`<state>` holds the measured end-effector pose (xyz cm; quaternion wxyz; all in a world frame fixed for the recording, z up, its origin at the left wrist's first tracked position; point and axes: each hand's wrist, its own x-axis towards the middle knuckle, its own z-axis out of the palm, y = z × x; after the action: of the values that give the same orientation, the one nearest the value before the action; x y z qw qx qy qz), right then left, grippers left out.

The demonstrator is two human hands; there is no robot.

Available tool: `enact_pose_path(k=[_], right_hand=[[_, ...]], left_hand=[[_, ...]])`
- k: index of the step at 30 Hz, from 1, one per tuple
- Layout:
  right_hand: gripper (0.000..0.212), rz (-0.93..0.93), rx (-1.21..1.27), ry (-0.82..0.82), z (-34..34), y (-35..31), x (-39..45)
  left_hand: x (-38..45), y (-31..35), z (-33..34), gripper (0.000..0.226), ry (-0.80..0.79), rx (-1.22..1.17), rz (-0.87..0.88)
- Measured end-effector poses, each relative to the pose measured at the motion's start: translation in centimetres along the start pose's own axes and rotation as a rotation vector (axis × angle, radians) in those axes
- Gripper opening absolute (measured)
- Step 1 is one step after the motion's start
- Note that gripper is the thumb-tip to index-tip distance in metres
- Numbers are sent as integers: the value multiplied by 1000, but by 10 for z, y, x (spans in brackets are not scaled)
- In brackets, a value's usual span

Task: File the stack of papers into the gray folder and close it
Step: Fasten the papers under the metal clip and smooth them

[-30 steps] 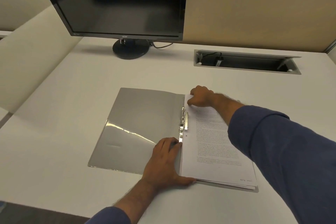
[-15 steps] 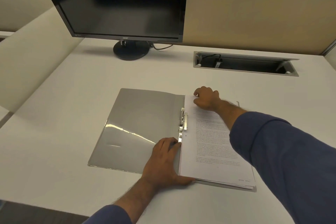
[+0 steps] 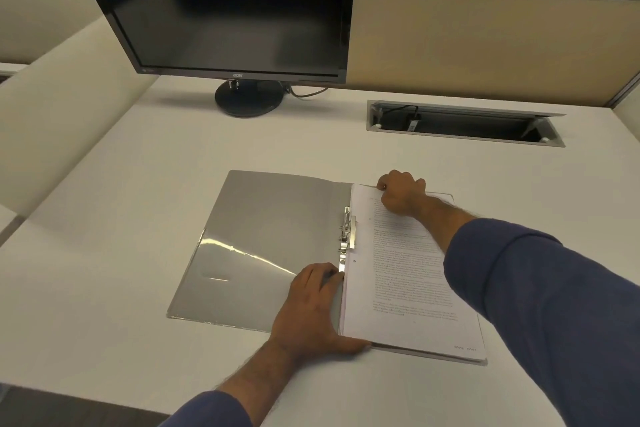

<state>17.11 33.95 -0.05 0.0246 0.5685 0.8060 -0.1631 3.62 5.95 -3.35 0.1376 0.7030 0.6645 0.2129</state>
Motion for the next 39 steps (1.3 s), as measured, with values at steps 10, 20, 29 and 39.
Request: enact_pose_path(k=[10, 20, 29, 39], right_hand=[[33, 47, -60, 17, -14, 17, -1], [34, 93, -91, 2, -9, 31, -5], [34, 67, -126, -2, -14, 38, -11], [38, 53, -210, 44, -16, 52, -18]], left_hand=[[1, 0, -3, 111, -3, 27, 12], [1, -1, -1, 113, 5, 17, 9], [0, 0, -1, 114, -11, 28, -6], [0, 0, 0, 114, 6, 33, 2]])
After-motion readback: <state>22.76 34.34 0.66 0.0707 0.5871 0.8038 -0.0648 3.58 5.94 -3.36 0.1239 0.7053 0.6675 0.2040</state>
